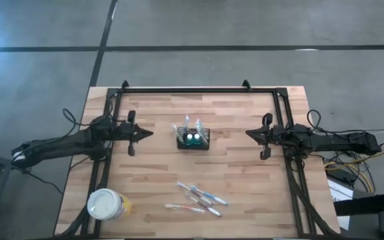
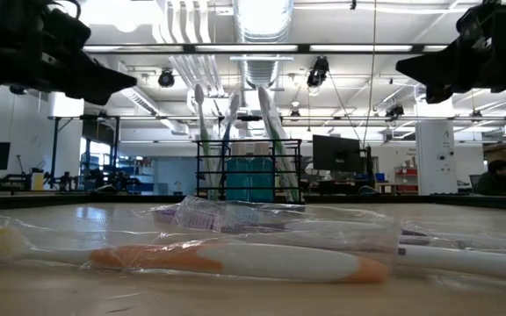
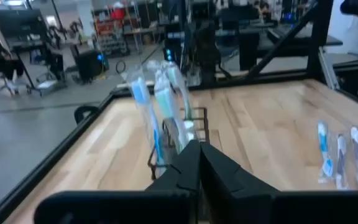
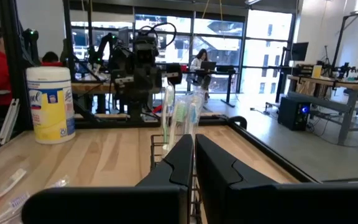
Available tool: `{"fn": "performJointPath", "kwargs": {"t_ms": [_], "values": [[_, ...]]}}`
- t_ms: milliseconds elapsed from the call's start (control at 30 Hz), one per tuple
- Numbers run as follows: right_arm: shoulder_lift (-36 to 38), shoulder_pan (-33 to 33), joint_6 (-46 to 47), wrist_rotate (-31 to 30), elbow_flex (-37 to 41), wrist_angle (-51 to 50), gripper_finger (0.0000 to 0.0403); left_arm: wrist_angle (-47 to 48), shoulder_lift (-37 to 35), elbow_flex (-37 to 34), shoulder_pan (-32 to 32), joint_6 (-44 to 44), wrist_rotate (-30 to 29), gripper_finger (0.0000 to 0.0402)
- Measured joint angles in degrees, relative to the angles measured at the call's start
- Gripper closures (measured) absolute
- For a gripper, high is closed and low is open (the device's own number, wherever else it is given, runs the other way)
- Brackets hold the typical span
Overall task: Pick & Place toothbrushing station
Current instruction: Put the blue toothbrush into the wire organizer
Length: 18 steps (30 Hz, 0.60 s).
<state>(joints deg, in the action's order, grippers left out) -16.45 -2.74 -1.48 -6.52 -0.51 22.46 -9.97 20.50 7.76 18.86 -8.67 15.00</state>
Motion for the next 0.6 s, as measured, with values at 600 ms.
{"fn": "performJointPath", "kwargs": {"t_ms": [600], "values": [[-0.9, 0.0, -0.2, 0.0, 0.0, 0.1, 0.039, -0.3, -10.0, -6.9, 1.0, 1.3, 1.7, 0.0397]]}}
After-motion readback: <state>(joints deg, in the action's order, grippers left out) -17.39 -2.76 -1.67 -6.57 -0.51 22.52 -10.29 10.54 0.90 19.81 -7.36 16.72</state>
